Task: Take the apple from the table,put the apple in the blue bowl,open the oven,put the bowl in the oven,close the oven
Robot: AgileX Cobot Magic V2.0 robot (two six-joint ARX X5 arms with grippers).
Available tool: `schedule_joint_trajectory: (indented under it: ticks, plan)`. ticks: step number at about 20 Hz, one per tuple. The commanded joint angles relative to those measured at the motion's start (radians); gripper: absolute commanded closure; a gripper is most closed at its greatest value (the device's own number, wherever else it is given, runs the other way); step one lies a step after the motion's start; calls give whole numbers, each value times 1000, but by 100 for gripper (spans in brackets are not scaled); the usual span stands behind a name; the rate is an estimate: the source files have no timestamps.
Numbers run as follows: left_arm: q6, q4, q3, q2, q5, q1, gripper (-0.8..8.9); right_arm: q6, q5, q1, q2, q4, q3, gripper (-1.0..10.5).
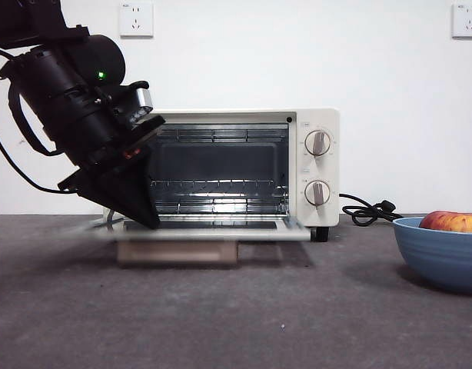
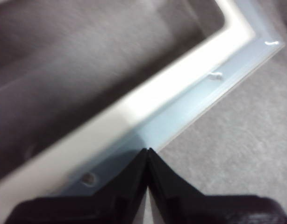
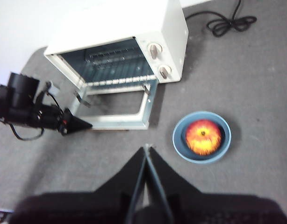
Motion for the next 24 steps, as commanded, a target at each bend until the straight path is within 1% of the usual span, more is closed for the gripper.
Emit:
schedule_joint_trajectory:
  ticks: [1,10,13,15,17,18,20,22,24]
  plan:
    - [54,-30,2,11,-4,4,819,-5,0,2,11,-20,0,948]
    - [61,-142,2,0,7,0,819,-8,1,2,97,-58,-3,948]
    - [64,-181,2,-51,49,-4,819,-56,0,2,176,-58,-35,948]
    - [61,-202,2,-108,76,-10,819,-65,16,0,234,-57,-111,948]
    - [61,-235,2,-180,82,-27,819,-55,106,0,279,-21,-227,948]
    - [61,-252,2,-220,82,-38,819,-54,120,-1,295,15,-290,948]
    - [57,-287,2,-302,81,-61,819,-37,77,-2,336,102,-406,948]
    - [51,-323,2,-382,81,-87,819,-7,69,-6,386,192,-480,948]
    - [49,-377,2,-460,81,-114,819,6,68,-44,435,253,-505,948]
